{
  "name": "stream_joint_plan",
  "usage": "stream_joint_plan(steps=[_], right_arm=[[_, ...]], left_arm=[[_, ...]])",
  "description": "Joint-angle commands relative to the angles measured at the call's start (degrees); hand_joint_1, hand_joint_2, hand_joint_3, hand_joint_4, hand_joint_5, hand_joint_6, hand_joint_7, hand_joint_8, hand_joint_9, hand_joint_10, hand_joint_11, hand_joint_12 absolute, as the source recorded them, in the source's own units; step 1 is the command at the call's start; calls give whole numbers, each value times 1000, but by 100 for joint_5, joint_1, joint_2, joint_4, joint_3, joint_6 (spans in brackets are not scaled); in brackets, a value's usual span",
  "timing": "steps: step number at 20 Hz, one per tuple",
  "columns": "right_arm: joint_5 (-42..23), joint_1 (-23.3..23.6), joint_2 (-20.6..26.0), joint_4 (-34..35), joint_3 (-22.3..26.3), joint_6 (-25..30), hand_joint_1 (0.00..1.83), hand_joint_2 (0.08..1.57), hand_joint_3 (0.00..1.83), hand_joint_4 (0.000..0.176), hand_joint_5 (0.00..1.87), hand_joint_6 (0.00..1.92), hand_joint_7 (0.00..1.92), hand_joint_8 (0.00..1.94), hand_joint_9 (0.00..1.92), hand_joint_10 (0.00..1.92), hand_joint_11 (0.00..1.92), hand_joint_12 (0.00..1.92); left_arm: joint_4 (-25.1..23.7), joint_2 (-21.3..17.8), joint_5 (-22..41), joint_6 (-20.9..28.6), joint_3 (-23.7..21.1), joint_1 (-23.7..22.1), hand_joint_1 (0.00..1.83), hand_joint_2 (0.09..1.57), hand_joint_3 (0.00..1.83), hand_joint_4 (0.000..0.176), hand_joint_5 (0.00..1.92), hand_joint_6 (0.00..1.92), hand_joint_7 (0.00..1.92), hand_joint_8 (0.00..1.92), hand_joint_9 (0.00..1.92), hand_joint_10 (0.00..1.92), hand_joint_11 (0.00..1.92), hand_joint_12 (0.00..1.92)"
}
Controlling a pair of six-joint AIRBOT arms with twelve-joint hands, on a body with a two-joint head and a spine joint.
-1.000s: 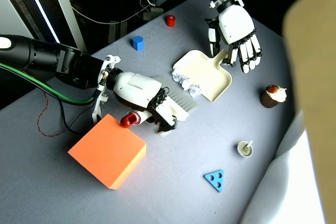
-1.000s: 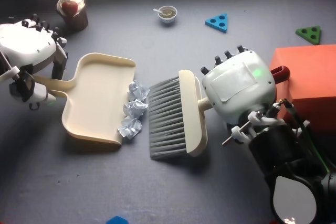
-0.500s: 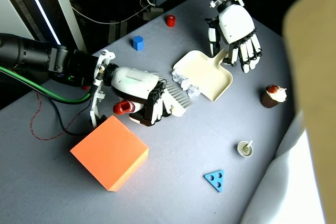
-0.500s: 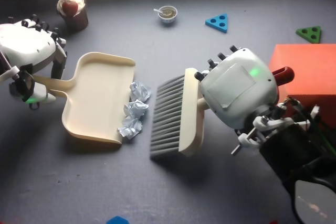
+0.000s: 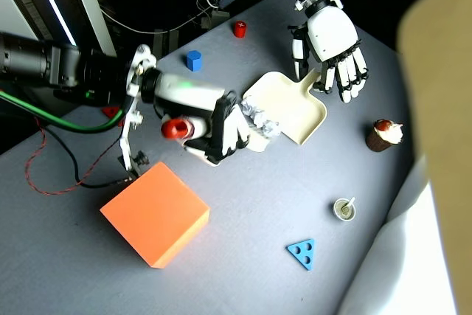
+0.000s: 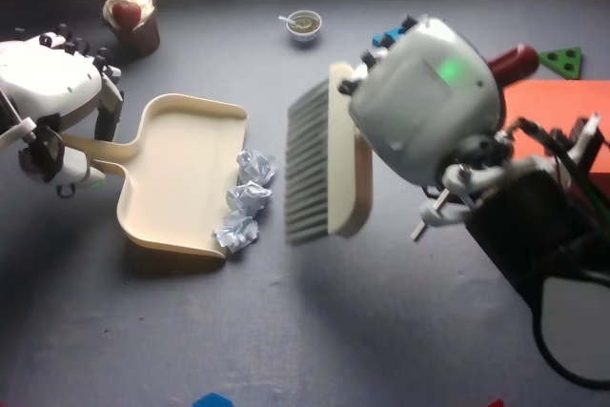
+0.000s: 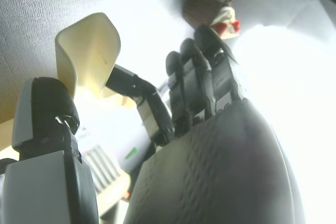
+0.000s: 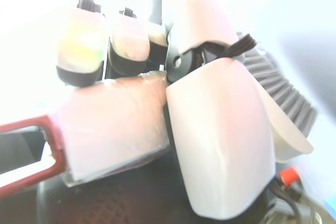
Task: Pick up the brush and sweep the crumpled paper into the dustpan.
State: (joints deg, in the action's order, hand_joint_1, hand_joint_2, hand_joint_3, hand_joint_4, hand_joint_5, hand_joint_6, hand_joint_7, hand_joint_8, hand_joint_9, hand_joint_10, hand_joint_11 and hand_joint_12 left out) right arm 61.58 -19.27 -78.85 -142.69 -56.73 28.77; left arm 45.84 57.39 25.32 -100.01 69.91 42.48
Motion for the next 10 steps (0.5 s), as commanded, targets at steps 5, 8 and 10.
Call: stream_joint_plan(steps=[5, 8, 10], right_arm=[[-174, 733, 26, 409, 179, -2070, 1436, 1178, 0, 0, 888, 1921, 994, 1941, 1271, 1921, 1429, 1921], [-395, 985, -107, 1416, 195, -3022, 1429, 1177, 0, 0, 884, 1921, 1000, 1941, 1277, 1921, 1425, 1921], [-618, 1074, -205, 1544, 127, -3566, 1433, 1180, 0, 0, 888, 1921, 1000, 1941, 1280, 1921, 1439, 1921]], left_arm=[[-134, -46, 533, -9, -1, -37, 1024, 1175, 5, 36, 863, 1166, 314, 3, 246, 4, 0, 641], [-135, -57, 502, -12, -8, -37, 1033, 1169, 0, 32, 881, 1138, 331, 5, 260, 7, 0, 653], [-135, -55, 464, -32, -9, -44, 1017, 1181, 3, 42, 854, 1180, 318, 3, 238, 8, 0, 620]])
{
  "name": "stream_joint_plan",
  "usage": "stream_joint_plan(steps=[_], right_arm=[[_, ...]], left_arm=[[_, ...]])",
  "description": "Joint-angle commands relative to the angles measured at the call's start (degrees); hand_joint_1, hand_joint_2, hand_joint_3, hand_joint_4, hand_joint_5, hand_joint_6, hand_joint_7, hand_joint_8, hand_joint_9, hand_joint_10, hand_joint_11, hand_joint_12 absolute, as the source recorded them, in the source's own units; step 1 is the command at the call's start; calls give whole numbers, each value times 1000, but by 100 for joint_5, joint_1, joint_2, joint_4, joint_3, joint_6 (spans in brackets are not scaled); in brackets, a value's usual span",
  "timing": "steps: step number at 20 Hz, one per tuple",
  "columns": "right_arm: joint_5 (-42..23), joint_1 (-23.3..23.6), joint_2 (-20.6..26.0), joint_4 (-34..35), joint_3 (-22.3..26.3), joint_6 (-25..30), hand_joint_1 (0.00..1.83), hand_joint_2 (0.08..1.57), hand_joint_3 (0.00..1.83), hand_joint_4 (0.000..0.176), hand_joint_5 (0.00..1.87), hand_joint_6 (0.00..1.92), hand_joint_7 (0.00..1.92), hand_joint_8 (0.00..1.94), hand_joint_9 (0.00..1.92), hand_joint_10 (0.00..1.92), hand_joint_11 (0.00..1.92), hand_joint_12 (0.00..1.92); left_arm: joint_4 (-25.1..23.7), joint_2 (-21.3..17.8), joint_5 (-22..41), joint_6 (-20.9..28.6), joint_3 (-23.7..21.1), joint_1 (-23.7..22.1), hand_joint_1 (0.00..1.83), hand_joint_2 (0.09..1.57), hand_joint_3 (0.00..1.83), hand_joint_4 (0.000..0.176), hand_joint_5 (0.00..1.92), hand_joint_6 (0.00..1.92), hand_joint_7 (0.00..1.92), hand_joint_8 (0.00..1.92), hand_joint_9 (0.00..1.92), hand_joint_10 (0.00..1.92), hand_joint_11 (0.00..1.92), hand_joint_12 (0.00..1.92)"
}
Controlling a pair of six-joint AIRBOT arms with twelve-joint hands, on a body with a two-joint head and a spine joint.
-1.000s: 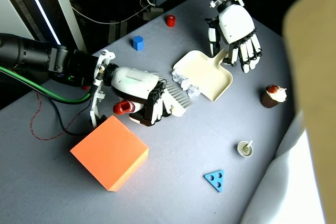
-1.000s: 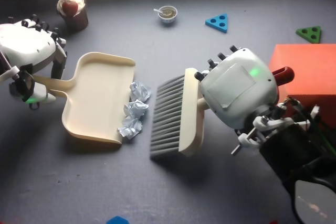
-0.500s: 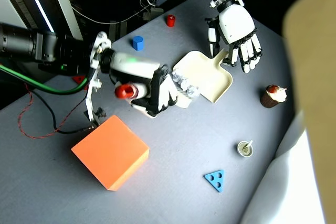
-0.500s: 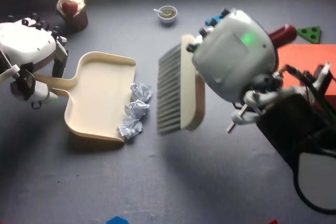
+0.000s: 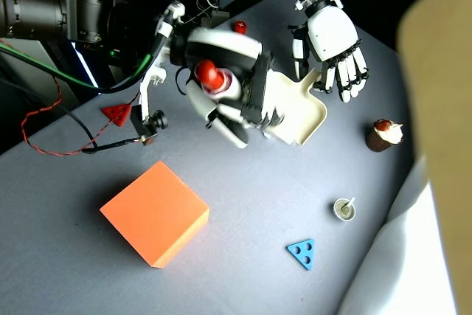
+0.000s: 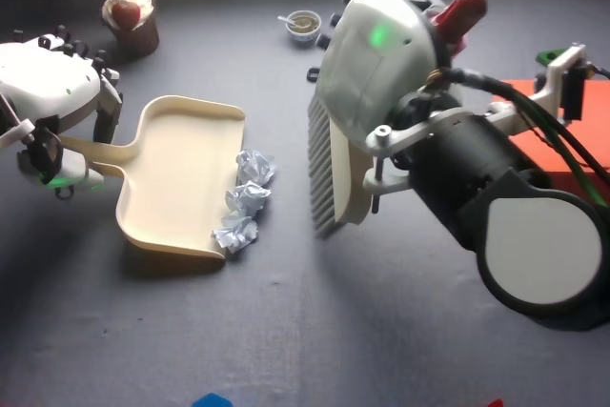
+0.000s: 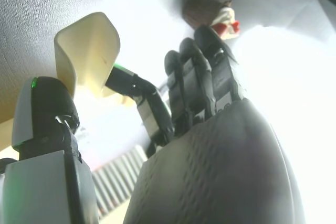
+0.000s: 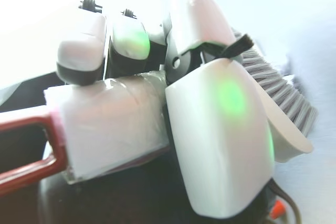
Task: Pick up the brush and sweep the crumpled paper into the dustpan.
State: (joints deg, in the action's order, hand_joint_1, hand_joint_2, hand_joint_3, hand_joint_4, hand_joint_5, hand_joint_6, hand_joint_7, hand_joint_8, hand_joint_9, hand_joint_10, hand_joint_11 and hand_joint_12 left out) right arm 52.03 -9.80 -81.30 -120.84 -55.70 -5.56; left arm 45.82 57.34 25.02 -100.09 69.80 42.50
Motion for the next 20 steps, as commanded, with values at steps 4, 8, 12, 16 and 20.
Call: stream_joint_plan(steps=[4, 8, 12, 16, 20], right_arm=[[188, 430, -160, 182, -212, -551, 1415, 1176, 0, 0, 851, 1921, 1045, 1941, 1307, 1921, 1455, 1921], [149, 467, -328, 937, -389, -830, 1411, 1188, 0, 0, 885, 1921, 1029, 1941, 1291, 1921, 1445, 1921], [125, 446, -496, 1123, -629, -911, 1418, 1180, 0, 0, 876, 1921, 1046, 1941, 1295, 1921, 1453, 1921], [80, 368, -651, 1169, -786, -912, 1426, 1172, 0, 0, 841, 1818, 1035, 1941, 1291, 1921, 1452, 1921], [-50, 329, -817, 1152, -884, -865, 1412, 1182, 3, 0, 876, 1921, 1037, 1941, 1293, 1921, 1451, 1921]], left_arm=[[-124, -48, 425, -57, 3, -46, 1039, 1175, 2, 6, 868, 1159, 337, 3, 263, 5, 0, 674], [-114, -35, 383, -88, 7, -49, 1034, 1170, 1, 25, 877, 1145, 329, 0, 267, 3, 0, 674], [-114, -13, 378, -92, 15, -60, 1039, 1173, 0, 11, 873, 1151, 325, 7, 266, 2, 0, 660], [-112, 6, 336, -129, 34, -100, 1034, 1173, 0, 22, 871, 1152, 324, 1, 255, 1, 0, 599], [-112, 5, 339, -129, 34, -100, 1015, 1178, 1, 53, 859, 1171, 317, 3, 237, 4, 0, 609]])
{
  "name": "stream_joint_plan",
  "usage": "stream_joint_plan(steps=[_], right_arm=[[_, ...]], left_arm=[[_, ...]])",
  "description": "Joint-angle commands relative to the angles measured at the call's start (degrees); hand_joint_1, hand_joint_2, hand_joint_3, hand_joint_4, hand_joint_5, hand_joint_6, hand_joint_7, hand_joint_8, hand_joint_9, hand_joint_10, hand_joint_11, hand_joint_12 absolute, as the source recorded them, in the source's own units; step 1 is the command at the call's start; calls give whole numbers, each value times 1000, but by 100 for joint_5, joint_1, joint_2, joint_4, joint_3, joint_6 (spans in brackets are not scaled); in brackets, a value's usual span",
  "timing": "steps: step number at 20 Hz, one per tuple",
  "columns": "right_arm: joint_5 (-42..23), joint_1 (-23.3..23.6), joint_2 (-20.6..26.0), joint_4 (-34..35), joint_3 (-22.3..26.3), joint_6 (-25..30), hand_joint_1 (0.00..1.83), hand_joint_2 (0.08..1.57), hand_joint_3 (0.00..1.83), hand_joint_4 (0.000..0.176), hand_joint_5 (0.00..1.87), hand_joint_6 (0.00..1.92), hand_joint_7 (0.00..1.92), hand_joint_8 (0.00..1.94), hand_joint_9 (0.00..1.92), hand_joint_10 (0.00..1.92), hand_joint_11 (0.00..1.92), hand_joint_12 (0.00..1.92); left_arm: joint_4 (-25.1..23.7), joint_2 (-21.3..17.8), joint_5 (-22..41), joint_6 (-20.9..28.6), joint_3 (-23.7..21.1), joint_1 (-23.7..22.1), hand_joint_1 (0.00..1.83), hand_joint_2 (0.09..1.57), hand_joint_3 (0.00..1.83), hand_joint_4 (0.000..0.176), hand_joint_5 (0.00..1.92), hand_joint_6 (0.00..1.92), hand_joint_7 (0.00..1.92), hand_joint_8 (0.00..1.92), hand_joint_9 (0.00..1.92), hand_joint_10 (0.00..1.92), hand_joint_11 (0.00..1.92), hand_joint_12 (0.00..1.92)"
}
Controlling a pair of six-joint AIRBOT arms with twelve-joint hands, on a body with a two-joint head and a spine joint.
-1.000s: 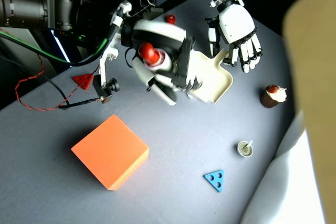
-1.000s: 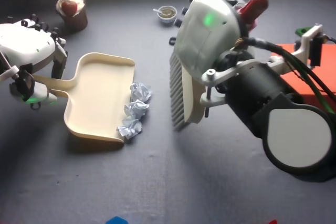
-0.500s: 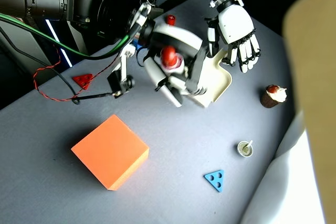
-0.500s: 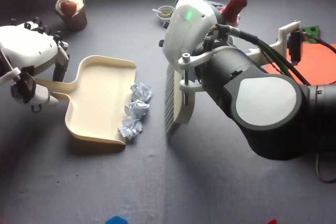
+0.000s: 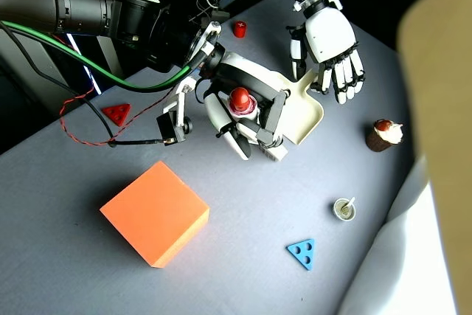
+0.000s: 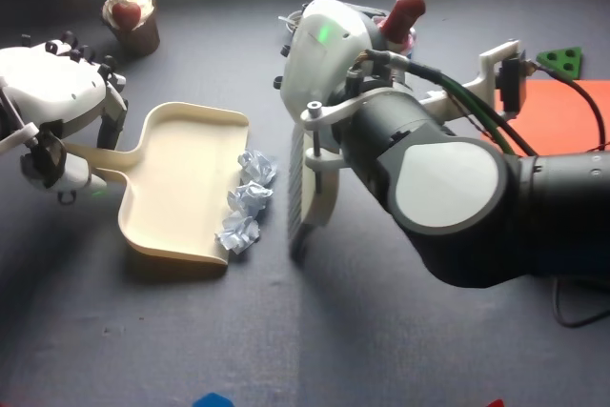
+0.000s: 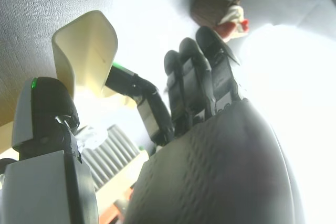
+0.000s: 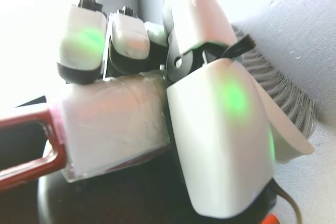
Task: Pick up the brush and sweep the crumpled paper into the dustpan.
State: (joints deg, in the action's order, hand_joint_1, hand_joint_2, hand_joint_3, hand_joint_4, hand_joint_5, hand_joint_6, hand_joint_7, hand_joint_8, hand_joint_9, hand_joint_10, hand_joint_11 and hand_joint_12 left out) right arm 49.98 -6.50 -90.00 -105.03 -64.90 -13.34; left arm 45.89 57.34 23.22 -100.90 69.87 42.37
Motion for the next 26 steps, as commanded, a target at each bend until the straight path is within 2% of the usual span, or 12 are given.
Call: stream_joint_plan(steps=[1, 4, 5, 6, 9, 14, 15, 19, 21, 23, 24, 26], right_arm=[[145, -17, -26, -523, -35, 96, 1412, 1187, 4, 0, 875, 1921, 1032, 1941, 1289, 1921, 1447, 1921], [-3, -16, -152, -868, -155, 418, 1407, 1196, 0, 0, 892, 1921, 1013, 1941, 1280, 1921, 1438, 1921], [-58, -21, -204, -1003, -205, 553, 1398, 1197, 1, 0, 889, 1921, 1010, 1941, 1277, 1921, 1438, 1921], [-86, -25, -259, -1096, -269, 675, 1397, 1192, 0, 0, 880, 1921, 1016, 1941, 1277, 1921, 1446, 1921], [-140, -30, -420, -1443, -507, 1096, 1404, 1186, 0, 0, 864, 1921, 1031, 1941, 1285, 1921, 1453, 1921], [-175, -55, -508, -2449, -670, 2324, 1418, 1186, 0, 0, 893, 1921, 1027, 1941, 1278, 1921, 1450, 1921], [-178, -65, -530, -2504, -680, 2454, 1407, 1184, 0, 0, 894, 1921, 1030, 1941, 1282, 1921, 1456, 1921], [-42, -190, -595, -2557, -658, 2606, 1412, 1179, 0, 0, 816, 1855, 1042, 1941, 1305, 1921, 1484, 1921], [12, -280, -581, -2785, -613, 2662, 1410, 1193, 3, 0, 829, 1908, 1039, 1941, 1299, 1921, 1464, 1921], [117, -308, -527, -2959, -574, 2662, 1394, 1194, 1, 0, 866, 1920, 1041, 1941, 1287, 1921, 1462, 1921], [141, -281, -488, -2962, -545, 2662, 1398, 1196, 1, 0, 864, 1921, 1049, 1941, 1295, 1921, 1464, 1921], [141, -269, -376, -2979, -463, 2662, 1412, 1201, 1, 0, 835, 1911, 1051, 1941, 1301, 1921, 1467, 1921]], left_arm=[[-113, 6, 520, -48, 29, -86, 1030, 1171, 0, 36, 876, 1145, 328, 4, 248, 5, 0, 639], [-109, 4, 521, -48, 28, -88, 1052, 1170, 2, 0, 877, 1145, 345, 3, 267, 4, 0, 673], [-109, 9, 526, -48, 30, -96, 1048, 1171, 1, 0, 874, 1151, 332, 1, 249, 1, 0, 645], [-108, 15, 528, -48, 32, -102, 1025, 1175, 2, 38, 866, 1164, 329, 1, 246, 1, 0, 640], [-108, 36, 528, -60, 38, -112, 1059, 1160, 0, 0, 897, 1115, 332, 1, 258, 3, 0, 662], [-108, 52, 524, -69, 56, -111, 1031, 1166, 1, 40, 883, 1135, 333, 1, 240, 2, 0, 630], [-108, 53, 523, -69, 60, -112, 1052, 1164, 0, 0, 890, 1125, 336, 1, 247, 3, 0, 679], [-108, 52, 522, -71, 60, -112, 1013, 1178, 2, 59, 861, 1169, 329, 7, 262, 6, 0, 688], [-103, 54, 522, -71, 59, -112, 1035, 1166, 0, 32, 887, 1131, 347, 7, 281, 8, 0, 738], [-99, 65, 520, -71, 60, -111, 1021, 1176, 0, 43, 866, 1160, 338, 3, 256, 4, 0, 654], [-99, 66, 514, -71, 58, -108, 1050, 1164, 0, 0, 892, 1120, 348, 3, 267, 5, 0, 682], [-99, 66, 512, -71, 53, -104, 1042, 1159, 1, 23, 898, 1110, 344, 2, 256, 3, 0, 679]])
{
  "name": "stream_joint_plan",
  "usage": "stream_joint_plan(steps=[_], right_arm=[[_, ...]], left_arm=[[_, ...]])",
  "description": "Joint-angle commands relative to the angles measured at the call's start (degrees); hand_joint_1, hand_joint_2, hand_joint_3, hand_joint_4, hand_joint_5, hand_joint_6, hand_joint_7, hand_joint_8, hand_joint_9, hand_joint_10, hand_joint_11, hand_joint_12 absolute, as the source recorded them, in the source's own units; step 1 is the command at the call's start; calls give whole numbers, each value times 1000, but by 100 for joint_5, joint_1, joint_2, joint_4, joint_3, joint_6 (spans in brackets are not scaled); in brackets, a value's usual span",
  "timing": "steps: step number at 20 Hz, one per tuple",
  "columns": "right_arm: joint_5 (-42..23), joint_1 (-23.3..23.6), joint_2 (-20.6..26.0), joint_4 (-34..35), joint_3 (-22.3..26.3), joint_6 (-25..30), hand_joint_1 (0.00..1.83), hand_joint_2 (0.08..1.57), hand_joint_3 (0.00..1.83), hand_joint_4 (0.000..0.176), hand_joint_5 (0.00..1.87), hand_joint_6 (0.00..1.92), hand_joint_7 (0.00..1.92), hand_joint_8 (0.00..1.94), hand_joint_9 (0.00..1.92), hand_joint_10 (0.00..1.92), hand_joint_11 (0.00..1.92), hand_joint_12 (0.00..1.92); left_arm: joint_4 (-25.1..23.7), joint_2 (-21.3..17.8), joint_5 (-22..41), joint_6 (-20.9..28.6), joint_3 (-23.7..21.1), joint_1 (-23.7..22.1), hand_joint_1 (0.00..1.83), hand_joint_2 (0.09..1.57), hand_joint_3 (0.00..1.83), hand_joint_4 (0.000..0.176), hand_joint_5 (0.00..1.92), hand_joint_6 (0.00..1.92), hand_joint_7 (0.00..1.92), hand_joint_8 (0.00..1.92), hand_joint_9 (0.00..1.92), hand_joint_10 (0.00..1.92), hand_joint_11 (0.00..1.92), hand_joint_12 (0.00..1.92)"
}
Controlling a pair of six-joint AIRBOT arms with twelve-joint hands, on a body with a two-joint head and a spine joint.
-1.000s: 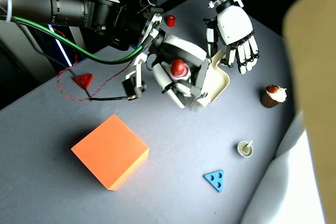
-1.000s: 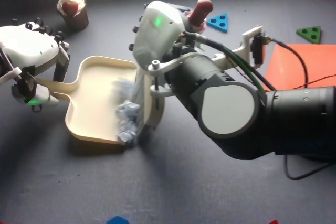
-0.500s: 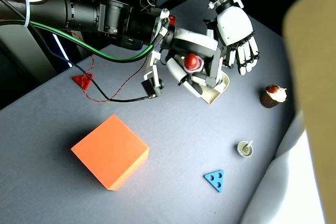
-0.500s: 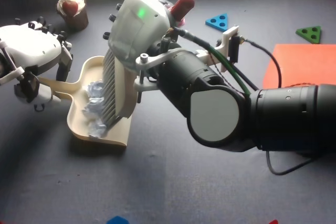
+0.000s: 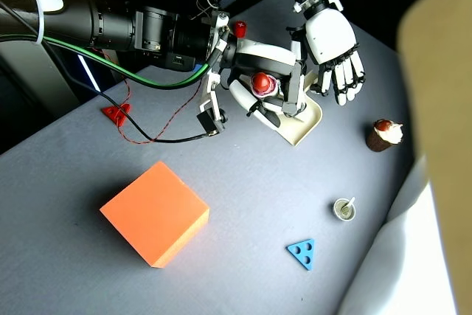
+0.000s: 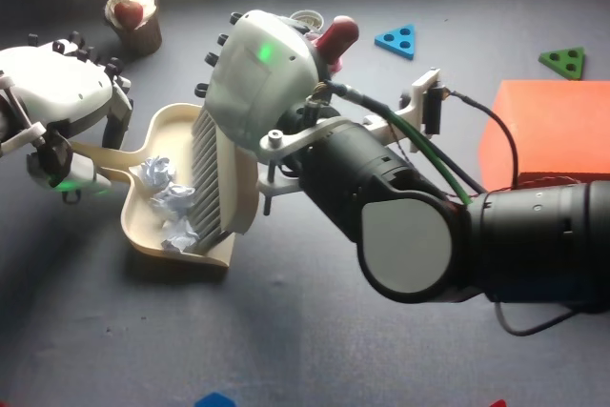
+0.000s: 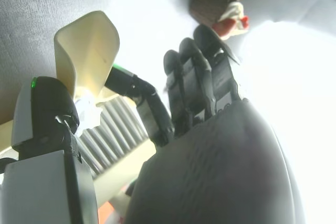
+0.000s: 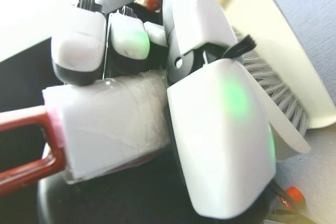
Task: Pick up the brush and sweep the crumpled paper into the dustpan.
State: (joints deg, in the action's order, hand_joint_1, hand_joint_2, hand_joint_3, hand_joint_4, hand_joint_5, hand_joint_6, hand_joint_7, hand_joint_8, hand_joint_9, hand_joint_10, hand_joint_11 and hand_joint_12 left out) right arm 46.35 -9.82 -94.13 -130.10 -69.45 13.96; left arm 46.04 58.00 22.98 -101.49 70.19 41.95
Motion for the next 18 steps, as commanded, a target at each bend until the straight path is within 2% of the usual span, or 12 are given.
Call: stream_joint_plan(steps=[1, 4, 7, 8, 9, 10, 11, 12, 15, 16, 17, 18], right_arm=[[504, 71, 114, -509, 44, -68, 1413, 1200, 0, 0, 834, 1903, 1046, 1941, 1295, 1921, 1458, 1921], [449, 105, 275, -513, 121, -69, 1391, 1200, 1, 0, 832, 1920, 1062, 1941, 1295, 1921, 1443, 1921], [340, 126, 321, -513, 121, -84, 1388, 1211, 3, 0, 832, 1921, 1041, 1941, 1286, 1921, 1434, 1921], [301, 129, 319, -513, 114, -84, 1396, 1206, 0, 0, 817, 1921, 1047, 1941, 1285, 1921, 1434, 1921], [285, 130, 301, -513, 106, -84, 1394, 1203, 0, 0, 831, 1921, 1059, 1941, 1289, 1921, 1437, 1921], [265, 136, 280, -513, 99, -84, 1392, 1205, 0, 0, 832, 1921, 1062, 1941, 1290, 1921, 1438, 1921], [253, 142, 249, -511, 88, -83, 1396, 1198, 0, 0, 826, 1921, 1058, 1941, 1287, 1921, 1442, 1921], [243, 145, 210, -511, 70, -83, 1396, 1197, 0, 0, 839, 1921, 1061, 1941, 1291, 1921, 1454, 1921], [211, 164, 50, -453, -45, -36, 1399, 1195, 0, 0, 799, 1921, 1080, 1941, 1311, 1921, 1467, 1921], [258, 170, 12, -453, -73, 137, 1401, 1193, 0, 0, 808, 1921, 1078, 1941, 1307, 1921, 1458, 1921], [380, 169, -42, -463, -111, 381, 1404, 1192, 0, 0, 841, 1921, 1070, 1941, 1301, 1921, 1453, 1921], [501, 157, -84, -497, -140, 608, 1395, 1198, 2, 0, 853, 1921, 1068, 1941, 1302, 1921, 1457, 1921]], left_arm=[[-114, -1, 534, -12, 18, -63, 1031, 1166, 3, 35, 882, 1136, 344, 2, 257, 3, 0, 693], [-113, -3, 533, -12, 8, -66, 1063, 1157, 0, 0, 906, 1100, 363, 3, 271, 3, 0, 698], [-109, -4, 533, -11, 1, -66, 1054, 1165, 2, 0, 886, 1128, 343, 1, 262, 1, 0, 681], [-109, -7, 531, -11, -2, -65, 1038, 1161, 0, 32, 894, 1116, 348, 3, 277, 6, 0, 688], [-109, -11, 530, -12, -6, -65, 1043, 1158, 0, 27, 901, 1106, 350, 3, 286, 7, 0, 702], [-109, -16, 528, -12, -10, -65, 1039, 1158, 0, 35, 899, 1108, 356, 3, 288, 5, 0, 692], [-109, -17, 528, -12, -12, -65, 1052, 1151, 0, 19, 916, 1083, 382, 9, 317, 12, 0, 768], [-109, -16, 529, -12, -12, -66, 1067, 1141, 0, 0, 935, 1052, 382, 5, 312, 7, 0, 751], [-109, -4, 534, -12, -12, -78, 1066, 1146, 1, 0, 923, 1075, 358, 2, 276, 5, 0, 656], [-109, -4, 534, -13, -12, -79, 1070, 1137, 0, 0, 943, 1044, 384, 8, 304, 11, 0, 754], [-109, -4, 535, -18, -12, -81, 1070, 1135, 0, 1, 948, 1036, 382, 6, 301, 8, 0, 774], [-109, -4, 535, -21, -11, -82, 1064, 1143, 1, 0, 928, 1064, 359, 5, 274, 7, 0, 702]])
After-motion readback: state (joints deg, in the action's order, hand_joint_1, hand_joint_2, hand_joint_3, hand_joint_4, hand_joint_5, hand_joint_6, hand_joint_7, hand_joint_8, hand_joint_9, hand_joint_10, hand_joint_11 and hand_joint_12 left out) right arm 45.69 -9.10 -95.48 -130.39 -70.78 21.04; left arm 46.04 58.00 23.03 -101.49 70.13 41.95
